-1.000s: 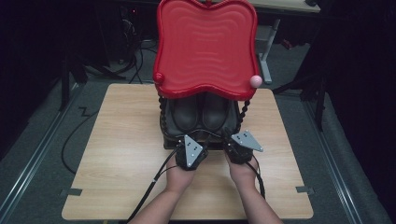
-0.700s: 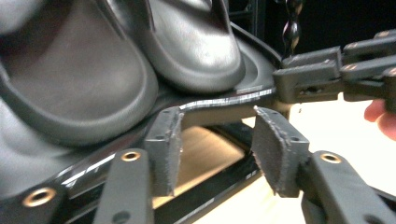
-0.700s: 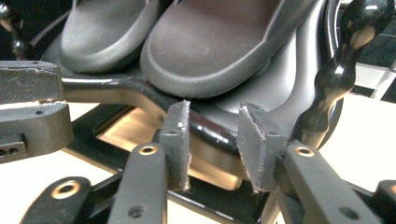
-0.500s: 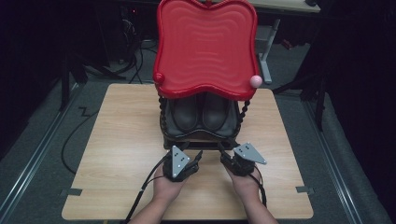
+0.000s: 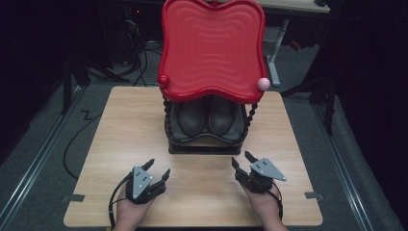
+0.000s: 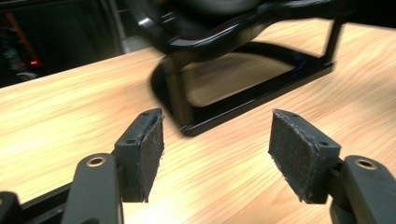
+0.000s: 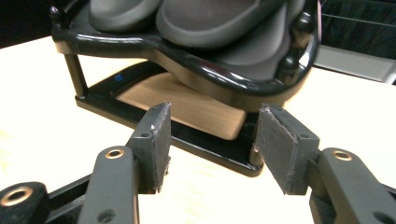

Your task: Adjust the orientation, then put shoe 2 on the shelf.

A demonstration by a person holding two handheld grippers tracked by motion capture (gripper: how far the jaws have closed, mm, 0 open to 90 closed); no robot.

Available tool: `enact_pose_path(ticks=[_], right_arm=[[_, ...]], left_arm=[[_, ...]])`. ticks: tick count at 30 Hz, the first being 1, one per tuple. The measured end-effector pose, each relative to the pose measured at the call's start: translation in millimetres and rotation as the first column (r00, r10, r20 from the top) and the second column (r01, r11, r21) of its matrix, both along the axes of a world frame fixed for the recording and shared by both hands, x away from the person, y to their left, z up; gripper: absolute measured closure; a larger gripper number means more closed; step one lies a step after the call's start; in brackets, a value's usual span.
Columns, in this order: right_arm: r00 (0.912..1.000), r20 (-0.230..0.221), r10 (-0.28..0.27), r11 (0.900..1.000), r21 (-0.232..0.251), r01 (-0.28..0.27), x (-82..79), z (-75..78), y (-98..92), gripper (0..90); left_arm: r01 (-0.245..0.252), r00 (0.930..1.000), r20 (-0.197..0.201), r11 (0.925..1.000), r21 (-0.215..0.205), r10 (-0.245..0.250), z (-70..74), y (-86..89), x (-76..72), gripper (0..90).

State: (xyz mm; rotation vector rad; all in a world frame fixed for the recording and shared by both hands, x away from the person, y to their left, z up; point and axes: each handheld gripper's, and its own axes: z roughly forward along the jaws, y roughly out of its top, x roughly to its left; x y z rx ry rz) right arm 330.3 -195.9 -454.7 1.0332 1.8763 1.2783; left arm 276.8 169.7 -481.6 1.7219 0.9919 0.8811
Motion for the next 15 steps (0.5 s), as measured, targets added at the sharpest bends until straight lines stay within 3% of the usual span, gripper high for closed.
enact_pose_path(ticks=[7, 15], right_arm=[[0.9991, -0.029, -0.030, 0.999, -0.018, 0.030, -7.8, -6.0, -21.7, 38.7], [0.9929, -0.084, -0.084, 0.996, -0.044, 0.081, -16.0, -16.1, -64.0, 25.3]], left_arm=[[-0.075, 0.9971, -0.006, 0.9968, 0.025, 0.076, -7.6, 35.5, -6.5, 34.4], [-0.146, 0.9888, -0.029, 0.9890, 0.022, 0.147, -9.0, 67.6, -13.2, 32.7]])
